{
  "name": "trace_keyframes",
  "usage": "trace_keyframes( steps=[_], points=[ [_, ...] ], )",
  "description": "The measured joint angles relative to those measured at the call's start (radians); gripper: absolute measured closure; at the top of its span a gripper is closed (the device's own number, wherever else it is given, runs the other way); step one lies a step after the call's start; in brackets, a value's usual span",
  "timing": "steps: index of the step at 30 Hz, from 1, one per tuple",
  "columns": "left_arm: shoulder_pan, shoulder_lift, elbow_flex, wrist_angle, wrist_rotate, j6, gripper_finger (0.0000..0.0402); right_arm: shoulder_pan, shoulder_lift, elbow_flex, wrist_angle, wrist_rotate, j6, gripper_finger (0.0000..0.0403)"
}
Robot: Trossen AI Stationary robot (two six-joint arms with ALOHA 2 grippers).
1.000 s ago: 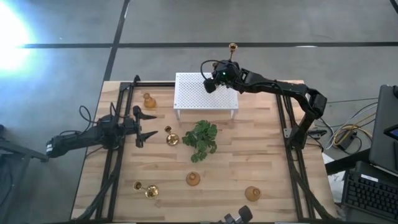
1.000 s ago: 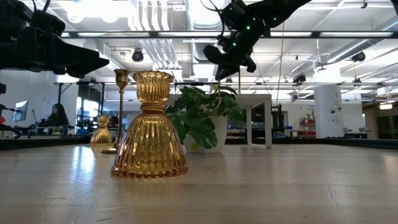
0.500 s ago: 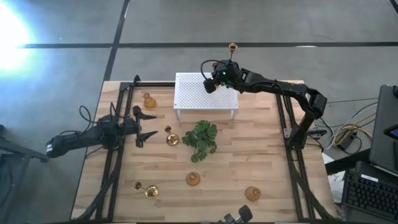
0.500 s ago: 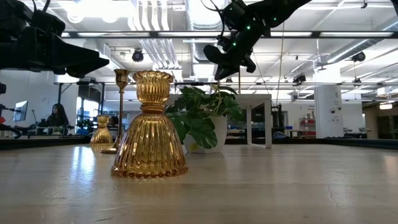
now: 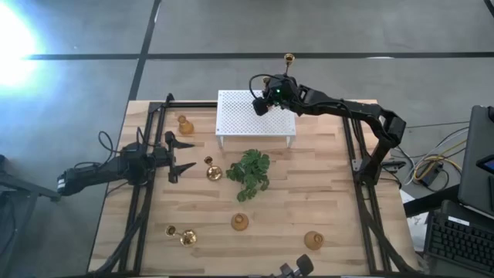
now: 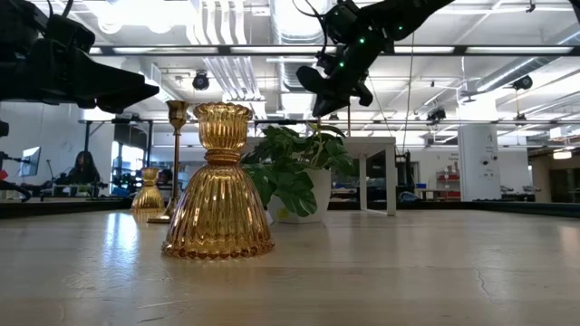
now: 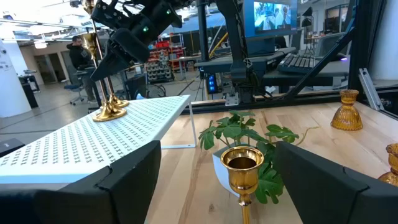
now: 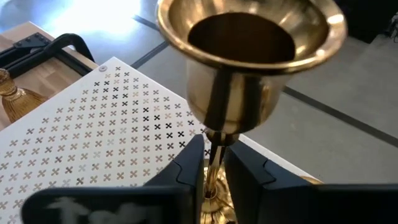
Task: Pick & Place candle stick holders
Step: Put the small gold candle holder on the shelf, then put the yellow glass candle holder on the shelf
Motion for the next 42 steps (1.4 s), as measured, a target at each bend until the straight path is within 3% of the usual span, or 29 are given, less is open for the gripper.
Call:
trace_keyframes(
  steps=[8,23,42],
  points=[
    [0.0,0.0,0.0,0.0,0.0,0.0,0.0083,0.0,0.0,0.0,0.006,0.002,-0.012,0.0299],
    [0.0,0.0,0.0,0.0,0.0,0.0,0.0083,0.0,0.0,0.0,0.006,0.002,-0.019,0.0171],
    [0.0,0.0,0.0,0.0,0.0,0.0,0.0083,0.003,-0.011,0.0,-0.07,-0.001,-0.027,0.0108]
  ],
)
